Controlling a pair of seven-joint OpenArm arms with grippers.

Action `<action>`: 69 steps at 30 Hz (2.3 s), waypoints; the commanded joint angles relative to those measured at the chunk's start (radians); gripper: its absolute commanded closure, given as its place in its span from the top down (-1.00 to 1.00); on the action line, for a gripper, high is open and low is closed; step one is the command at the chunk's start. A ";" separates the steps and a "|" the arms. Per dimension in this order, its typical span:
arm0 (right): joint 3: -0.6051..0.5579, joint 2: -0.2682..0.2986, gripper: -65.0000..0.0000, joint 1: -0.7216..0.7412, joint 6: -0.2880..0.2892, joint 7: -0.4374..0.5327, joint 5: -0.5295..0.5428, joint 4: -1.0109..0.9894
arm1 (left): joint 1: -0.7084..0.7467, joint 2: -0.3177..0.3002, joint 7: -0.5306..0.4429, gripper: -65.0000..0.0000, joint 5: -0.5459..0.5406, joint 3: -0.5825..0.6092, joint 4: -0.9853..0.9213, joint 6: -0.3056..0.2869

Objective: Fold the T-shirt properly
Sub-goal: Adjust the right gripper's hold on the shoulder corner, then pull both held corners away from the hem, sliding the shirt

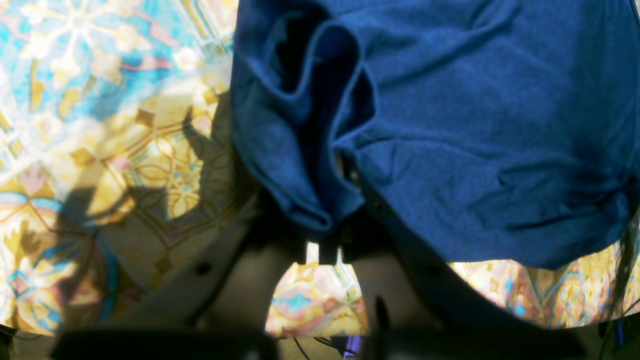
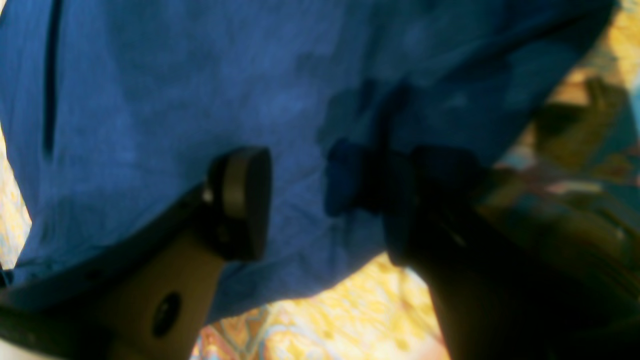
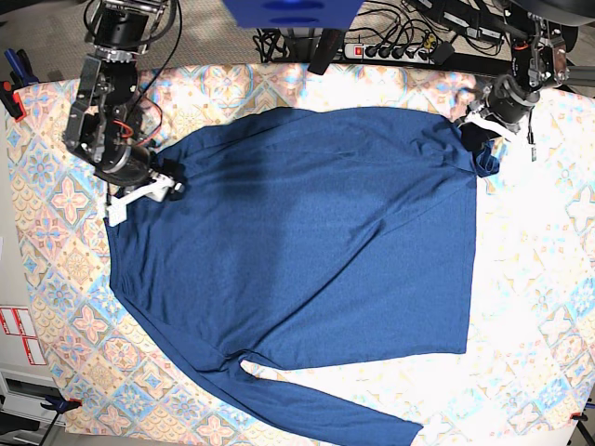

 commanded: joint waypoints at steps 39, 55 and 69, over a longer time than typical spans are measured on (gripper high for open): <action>0.057 0.006 -0.99 0.026 -0.031 0.009 -0.117 -0.018 | 0.001 -0.013 -0.016 -1.00 -0.012 -0.007 0.013 -0.010; 0.071 0.014 -0.99 -0.011 -0.026 0.016 -0.001 0.071 | -0.045 0.006 -0.017 -1.00 -0.015 -0.016 0.013 -0.010; 0.071 0.014 -0.99 0.135 -0.025 0.020 -0.001 0.063 | -0.137 0.008 -0.017 -1.00 -0.015 -0.018 0.013 -0.010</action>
